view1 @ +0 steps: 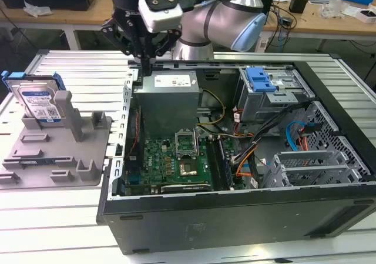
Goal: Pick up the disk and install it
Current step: 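Reach for the disk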
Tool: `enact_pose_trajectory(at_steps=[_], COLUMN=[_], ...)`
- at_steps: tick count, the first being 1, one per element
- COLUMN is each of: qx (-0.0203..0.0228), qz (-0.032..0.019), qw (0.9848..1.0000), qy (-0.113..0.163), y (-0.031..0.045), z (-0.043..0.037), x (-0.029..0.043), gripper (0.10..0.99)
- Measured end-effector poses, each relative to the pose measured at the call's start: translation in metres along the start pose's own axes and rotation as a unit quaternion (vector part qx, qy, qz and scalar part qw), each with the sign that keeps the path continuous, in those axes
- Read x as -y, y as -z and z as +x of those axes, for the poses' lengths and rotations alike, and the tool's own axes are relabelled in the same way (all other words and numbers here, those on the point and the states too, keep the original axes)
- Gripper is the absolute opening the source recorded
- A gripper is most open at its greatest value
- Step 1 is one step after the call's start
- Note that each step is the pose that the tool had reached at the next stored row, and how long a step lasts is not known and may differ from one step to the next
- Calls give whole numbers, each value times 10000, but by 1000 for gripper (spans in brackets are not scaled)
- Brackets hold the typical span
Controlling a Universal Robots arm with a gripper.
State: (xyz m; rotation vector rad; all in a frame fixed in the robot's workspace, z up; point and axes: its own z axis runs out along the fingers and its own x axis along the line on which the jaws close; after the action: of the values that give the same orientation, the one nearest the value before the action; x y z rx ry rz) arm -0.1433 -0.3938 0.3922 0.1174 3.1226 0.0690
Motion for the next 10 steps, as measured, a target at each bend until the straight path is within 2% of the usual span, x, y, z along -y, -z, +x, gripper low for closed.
enact_pose_trajectory(at_steps=[2,3,4,10], qx=[-1,-2,-2,-2], qz=[1,1,0,0], qw=[10000,10000,10000,10000], qy=[1,1,0,1], y=[-2,-6,-10,-23], z=[94,185,238,489], x=[-25,-52,-66,-139], gripper=[106,106,106,106])
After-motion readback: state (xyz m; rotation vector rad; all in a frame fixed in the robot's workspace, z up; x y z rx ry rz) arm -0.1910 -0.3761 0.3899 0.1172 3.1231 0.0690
